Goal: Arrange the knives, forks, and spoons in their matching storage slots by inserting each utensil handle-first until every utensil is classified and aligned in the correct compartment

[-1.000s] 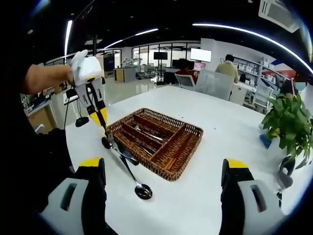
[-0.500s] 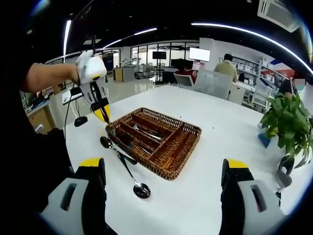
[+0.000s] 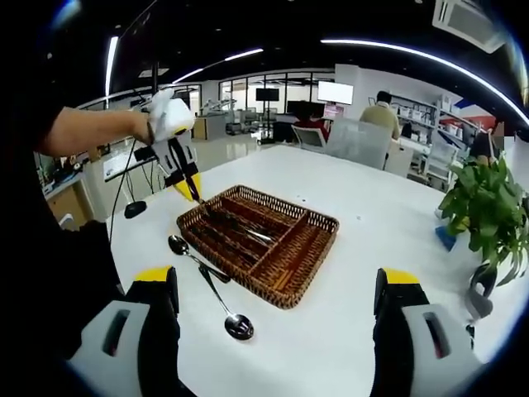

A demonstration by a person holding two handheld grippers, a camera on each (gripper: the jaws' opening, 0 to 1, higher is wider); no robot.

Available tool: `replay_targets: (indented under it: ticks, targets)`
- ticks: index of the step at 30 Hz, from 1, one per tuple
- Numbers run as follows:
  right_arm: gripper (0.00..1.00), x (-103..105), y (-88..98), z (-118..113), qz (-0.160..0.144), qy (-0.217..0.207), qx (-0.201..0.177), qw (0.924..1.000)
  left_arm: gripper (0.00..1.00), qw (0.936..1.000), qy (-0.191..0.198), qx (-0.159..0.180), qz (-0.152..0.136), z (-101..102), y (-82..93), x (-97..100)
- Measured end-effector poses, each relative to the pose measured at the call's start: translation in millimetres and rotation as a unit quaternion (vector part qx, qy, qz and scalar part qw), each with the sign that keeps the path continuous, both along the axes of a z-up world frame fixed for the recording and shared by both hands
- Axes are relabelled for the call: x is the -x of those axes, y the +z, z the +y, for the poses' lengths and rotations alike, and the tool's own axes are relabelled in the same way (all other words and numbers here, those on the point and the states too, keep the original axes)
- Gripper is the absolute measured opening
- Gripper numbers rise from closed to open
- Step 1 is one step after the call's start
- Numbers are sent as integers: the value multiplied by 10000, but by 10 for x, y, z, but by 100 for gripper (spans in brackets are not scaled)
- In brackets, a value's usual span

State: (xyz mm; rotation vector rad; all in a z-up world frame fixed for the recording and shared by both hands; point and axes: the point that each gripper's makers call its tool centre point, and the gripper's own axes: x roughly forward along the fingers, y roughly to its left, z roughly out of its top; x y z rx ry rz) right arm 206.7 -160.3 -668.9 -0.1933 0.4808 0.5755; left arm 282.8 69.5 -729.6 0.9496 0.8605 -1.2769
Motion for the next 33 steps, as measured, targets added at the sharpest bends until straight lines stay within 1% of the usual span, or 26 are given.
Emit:
replay_targets:
  ticks: [8, 18, 19, 29, 33]
  targets:
    - [100, -14, 14, -29, -2, -43, 26, 10000, 3, 9999, 131, 24, -21, 60, -4, -151]
    - [100, -26, -8, -15, 24, -47, 22, 10000, 3, 9998, 201, 31, -17, 93, -63, -164]
    - [100, -29, -4, -14, 26, -57, 6, 10000, 3, 9998, 213, 29, 21, 95, -82, -151]
    - [100, -35, -15, -6, 90, -82, -43, 9999, 3, 9997, 228, -68, 72, 143, -337, -127]
    - [100, -36, -10, 5, 105, -92, -105, 9998, 3, 9996, 264, -54, 74, 152, -379, -135]
